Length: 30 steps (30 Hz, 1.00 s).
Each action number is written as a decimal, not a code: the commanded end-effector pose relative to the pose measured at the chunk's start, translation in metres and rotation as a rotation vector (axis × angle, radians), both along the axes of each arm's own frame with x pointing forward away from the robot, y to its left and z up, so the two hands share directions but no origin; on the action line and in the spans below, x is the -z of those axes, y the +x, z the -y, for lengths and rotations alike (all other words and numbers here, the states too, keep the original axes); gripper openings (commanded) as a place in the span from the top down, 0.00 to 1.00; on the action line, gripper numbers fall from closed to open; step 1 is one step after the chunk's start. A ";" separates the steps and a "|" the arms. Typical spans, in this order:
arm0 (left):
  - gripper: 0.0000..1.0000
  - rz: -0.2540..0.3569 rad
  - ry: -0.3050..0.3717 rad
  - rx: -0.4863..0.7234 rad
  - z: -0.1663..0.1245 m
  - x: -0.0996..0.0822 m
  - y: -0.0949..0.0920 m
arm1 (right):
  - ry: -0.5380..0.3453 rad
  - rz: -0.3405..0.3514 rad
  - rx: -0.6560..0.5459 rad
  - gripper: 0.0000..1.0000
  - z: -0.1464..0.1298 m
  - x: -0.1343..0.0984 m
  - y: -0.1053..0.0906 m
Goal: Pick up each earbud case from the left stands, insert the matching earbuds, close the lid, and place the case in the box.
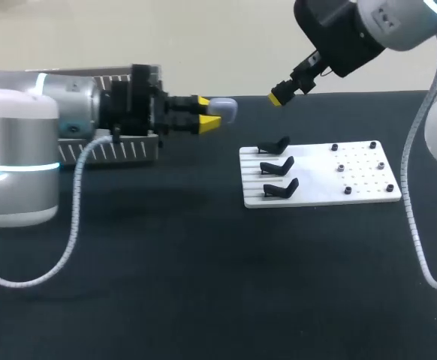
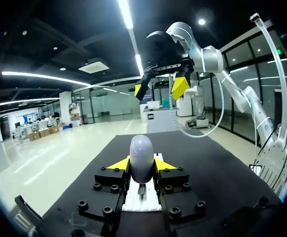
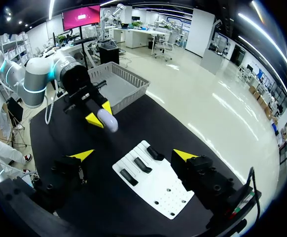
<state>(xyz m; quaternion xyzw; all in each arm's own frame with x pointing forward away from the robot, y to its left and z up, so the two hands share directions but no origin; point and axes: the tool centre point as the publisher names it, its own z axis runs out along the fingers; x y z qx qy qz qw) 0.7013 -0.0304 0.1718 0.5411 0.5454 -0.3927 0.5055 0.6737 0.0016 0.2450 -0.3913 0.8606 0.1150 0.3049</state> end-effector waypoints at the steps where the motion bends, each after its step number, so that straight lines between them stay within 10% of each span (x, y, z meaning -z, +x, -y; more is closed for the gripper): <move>1: 1.00 0.054 0.022 -0.287 -0.036 -0.009 -0.001 | 0.002 0.004 0.002 0.00 0.001 0.000 -0.002; 16: 1.00 0.141 0.118 -0.725 -0.171 0.004 0.057 | 0.002 0.004 0.002 0.00 0.001 0.000 -0.002; 30: 1.00 0.215 0.186 -0.748 -0.217 0.019 0.120 | 0.002 0.004 0.002 0.00 0.001 0.000 -0.002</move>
